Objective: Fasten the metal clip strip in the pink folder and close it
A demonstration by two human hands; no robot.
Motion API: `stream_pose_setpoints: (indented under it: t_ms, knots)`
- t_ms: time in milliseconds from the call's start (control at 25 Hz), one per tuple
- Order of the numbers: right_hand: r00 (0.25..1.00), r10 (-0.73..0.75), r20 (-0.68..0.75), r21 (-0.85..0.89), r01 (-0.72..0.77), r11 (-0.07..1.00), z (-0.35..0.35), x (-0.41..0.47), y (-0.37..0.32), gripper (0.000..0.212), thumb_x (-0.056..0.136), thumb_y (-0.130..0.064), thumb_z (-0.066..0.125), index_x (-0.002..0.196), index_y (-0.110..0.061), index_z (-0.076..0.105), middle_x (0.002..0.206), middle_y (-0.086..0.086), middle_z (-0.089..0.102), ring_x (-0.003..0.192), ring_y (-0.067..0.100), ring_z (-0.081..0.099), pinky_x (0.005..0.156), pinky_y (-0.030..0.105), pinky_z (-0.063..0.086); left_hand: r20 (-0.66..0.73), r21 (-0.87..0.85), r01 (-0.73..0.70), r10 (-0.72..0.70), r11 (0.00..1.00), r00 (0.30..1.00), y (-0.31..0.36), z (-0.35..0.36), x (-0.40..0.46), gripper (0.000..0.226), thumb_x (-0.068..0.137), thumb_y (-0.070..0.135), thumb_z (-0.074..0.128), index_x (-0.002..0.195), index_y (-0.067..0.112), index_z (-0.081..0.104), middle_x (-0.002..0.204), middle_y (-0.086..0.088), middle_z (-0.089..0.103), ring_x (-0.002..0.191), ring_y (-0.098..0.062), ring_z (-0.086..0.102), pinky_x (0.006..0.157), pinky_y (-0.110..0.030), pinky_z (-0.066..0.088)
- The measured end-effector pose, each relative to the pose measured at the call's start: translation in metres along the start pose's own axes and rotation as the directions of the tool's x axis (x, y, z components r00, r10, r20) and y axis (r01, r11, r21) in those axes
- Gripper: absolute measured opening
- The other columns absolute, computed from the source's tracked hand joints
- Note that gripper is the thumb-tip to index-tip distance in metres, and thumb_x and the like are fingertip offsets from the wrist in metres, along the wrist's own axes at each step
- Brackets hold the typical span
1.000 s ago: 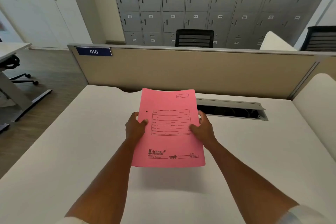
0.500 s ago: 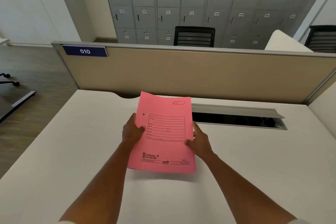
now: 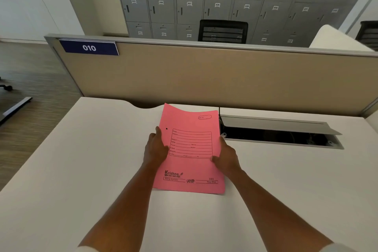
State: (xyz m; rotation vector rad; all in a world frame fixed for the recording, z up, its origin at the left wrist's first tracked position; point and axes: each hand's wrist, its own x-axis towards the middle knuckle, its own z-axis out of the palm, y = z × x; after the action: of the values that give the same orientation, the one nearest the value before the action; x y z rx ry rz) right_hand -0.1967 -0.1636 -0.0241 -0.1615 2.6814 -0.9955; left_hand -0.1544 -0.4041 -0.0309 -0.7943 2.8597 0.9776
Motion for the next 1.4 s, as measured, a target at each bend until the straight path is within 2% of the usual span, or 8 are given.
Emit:
stream_pose_setpoints:
  t_ms: [200,560,680,720,800,880,960,1400]
  knots:
    - [1.0,0.026,0.003,-0.181,-0.025,0.983,0.003,0.008,0.0,0.062,0.087,-0.022,0.067,0.139,-0.013,0.035,0.122,0.013,0.054,0.112,0.03,0.059,0.087,0.038,0.052,0.025,0.071,0.003,-0.005,0.997,1.0,-0.004,0.003,0.008,0.083,0.09,0.026,0.067,0.155,0.014,0.017,0.138,-0.016,0.047,0.121,-0.035,0.057,0.091,-0.05,0.055]
    - [0.994,0.083,-0.066,-0.189,-0.094,0.977,0.008,0.009,0.001,0.049,0.085,-0.026,0.071,0.126,-0.011,0.047,0.124,0.013,0.047,0.114,0.032,0.053,0.093,0.043,0.051,-0.031,0.28,-0.031,0.041,0.96,0.999,0.001,0.007,0.005,0.059,0.093,0.033,0.058,0.142,0.01,0.037,0.138,-0.015,0.046,0.125,-0.033,0.047,0.102,-0.047,0.045]
    - [0.989,-0.025,-0.144,-0.293,-0.019,0.956,0.015,0.005,-0.004,0.06,0.09,-0.035,0.063,0.139,-0.011,0.037,0.141,0.013,0.043,0.126,0.031,0.045,0.105,0.044,0.042,0.009,0.324,-0.193,0.201,0.926,0.979,0.0,0.019,-0.006,0.062,0.1,0.03,0.04,0.154,0.012,0.018,0.161,-0.015,0.023,0.148,-0.036,0.023,0.121,-0.05,0.019]
    - [0.984,-0.081,-0.156,-0.308,0.03,0.951,0.021,0.003,-0.005,0.063,0.093,-0.036,0.058,0.143,-0.01,0.032,0.147,0.013,0.039,0.131,0.031,0.041,0.111,0.043,0.037,0.053,0.337,-0.245,0.242,0.909,0.969,0.0,0.026,-0.01,0.064,0.102,0.03,0.033,0.158,0.013,0.006,0.166,-0.012,0.009,0.153,-0.035,0.009,0.123,-0.049,0.007]
    - [0.987,-0.131,-0.091,-0.337,0.093,0.937,0.037,-0.002,-0.004,0.071,0.098,-0.041,0.046,0.152,-0.008,0.016,0.161,0.014,0.021,0.146,0.031,0.024,0.123,0.044,0.021,0.119,0.363,-0.311,0.288,0.878,0.95,0.0,0.041,-0.016,0.064,0.104,0.033,0.024,0.158,0.015,-0.006,0.168,-0.009,-0.004,0.154,-0.032,-0.006,0.122,-0.048,-0.003]
    - [0.99,-0.139,-0.001,-0.409,0.126,0.904,0.054,-0.004,0.004,0.074,0.1,-0.048,0.031,0.156,-0.011,-0.002,0.166,0.011,0.0,0.153,0.03,0.001,0.126,0.045,0.003,0.135,0.396,-0.329,0.3,0.857,0.944,-0.004,0.054,-0.018,0.065,0.104,0.036,0.02,0.158,0.014,-0.008,0.168,-0.01,-0.006,0.154,-0.031,-0.009,0.124,-0.048,-0.004]
    - [0.987,-0.16,-0.007,-0.465,0.139,0.874,0.063,-0.004,0.014,0.074,0.1,-0.052,0.021,0.155,-0.012,-0.008,0.166,0.01,-0.008,0.153,0.028,-0.008,0.125,0.044,-0.004,0.115,0.415,-0.328,0.309,0.849,0.944,-0.009,0.062,-0.017,0.065,0.104,0.039,0.018,0.158,0.014,-0.008,0.168,-0.009,-0.006,0.154,-0.029,-0.01,0.125,-0.047,-0.004]
    - [0.988,-0.153,-0.004,-0.472,0.133,0.872,0.065,-0.007,0.016,0.073,0.1,-0.053,0.018,0.155,-0.013,-0.011,0.166,0.009,-0.011,0.153,0.026,-0.012,0.125,0.043,-0.005,0.083,0.406,-0.32,0.314,0.856,0.946,-0.014,0.064,-0.021,0.065,0.104,0.04,0.016,0.157,0.013,-0.009,0.168,-0.008,-0.006,0.154,-0.026,-0.009,0.125,-0.042,-0.005]
